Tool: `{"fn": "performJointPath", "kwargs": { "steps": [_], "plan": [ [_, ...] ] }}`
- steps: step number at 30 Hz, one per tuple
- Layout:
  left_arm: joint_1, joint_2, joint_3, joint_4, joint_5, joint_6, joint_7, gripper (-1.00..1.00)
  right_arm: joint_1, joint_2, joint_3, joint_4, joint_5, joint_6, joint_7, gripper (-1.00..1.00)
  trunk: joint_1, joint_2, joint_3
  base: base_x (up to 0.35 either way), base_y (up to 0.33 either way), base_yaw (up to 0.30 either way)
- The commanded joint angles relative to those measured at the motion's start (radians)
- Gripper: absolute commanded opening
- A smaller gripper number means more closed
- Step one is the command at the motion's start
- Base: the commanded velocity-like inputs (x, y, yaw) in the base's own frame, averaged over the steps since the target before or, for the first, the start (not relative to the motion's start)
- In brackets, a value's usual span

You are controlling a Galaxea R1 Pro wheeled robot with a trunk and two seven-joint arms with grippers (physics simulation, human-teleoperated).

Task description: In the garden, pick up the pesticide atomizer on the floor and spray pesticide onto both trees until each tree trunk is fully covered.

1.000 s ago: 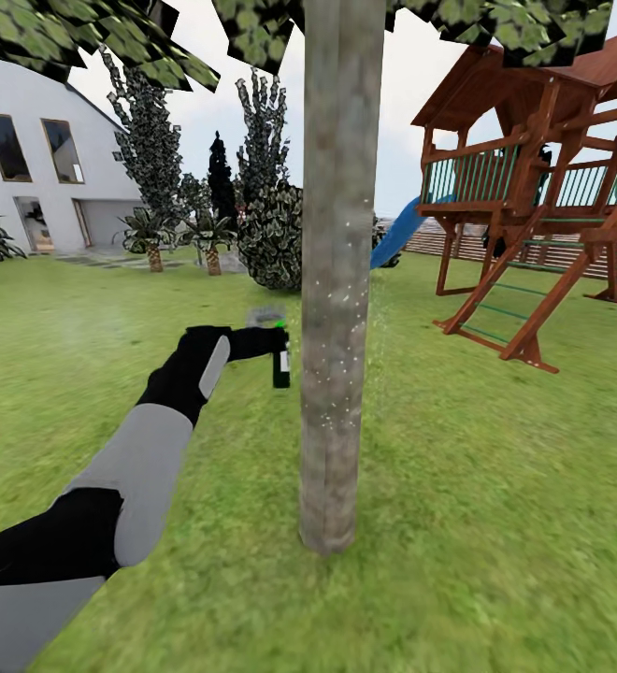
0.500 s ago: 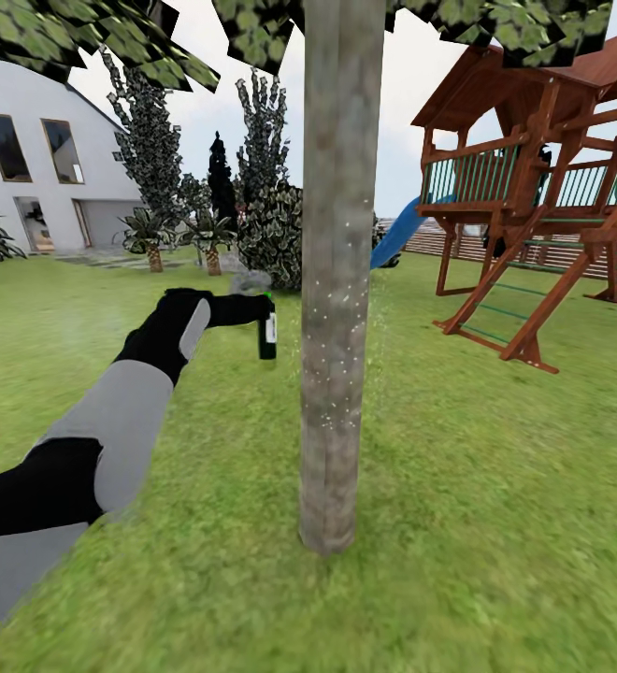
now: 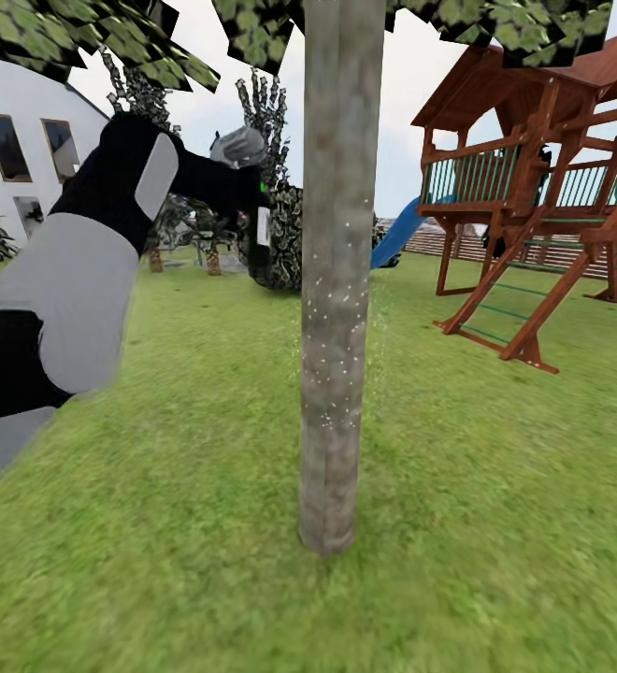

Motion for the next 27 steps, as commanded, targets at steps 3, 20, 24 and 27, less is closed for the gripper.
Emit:
{"fn": "performJointPath", "kwargs": {
  "steps": [3, 20, 24, 27],
  "plan": [
    [-0.082, 0.0, 0.0, 0.036, -0.002, 0.011, 0.001, -1.0, 0.0, 0.0, 0.0, 0.0, 0.0, 0.0, 0.0, 1.0, 0.0, 0.0, 0.0, 0.0, 0.0, 0.0],
    [-0.124, 0.009, 0.01, 0.111, -0.003, 0.012, 0.007, -1.0, 0.0, 0.0, 0.0, 0.0, 0.0, 0.0, -0.001, 1.0, 0.0, 0.0, 0.0, 0.0, 0.0, 0.0],
    [-0.124, 0.009, 0.028, 0.186, -0.002, 0.006, -0.001, -1.0, 0.0, 0.0, 0.0, 0.0, 0.0, 0.0, 0.0, 1.0, 0.0, 0.0, 0.0, 0.0, 0.0, 0.0],
    [-0.124, -0.033, 0.034, 0.274, 0.0, -0.054, -0.005, -1.0, 0.0, 0.0, 0.0, 0.0, 0.0, 0.0, 0.0, 1.0, 0.0, 0.0, 0.0, 0.0, 0.0, 0.0]
  ]
}}
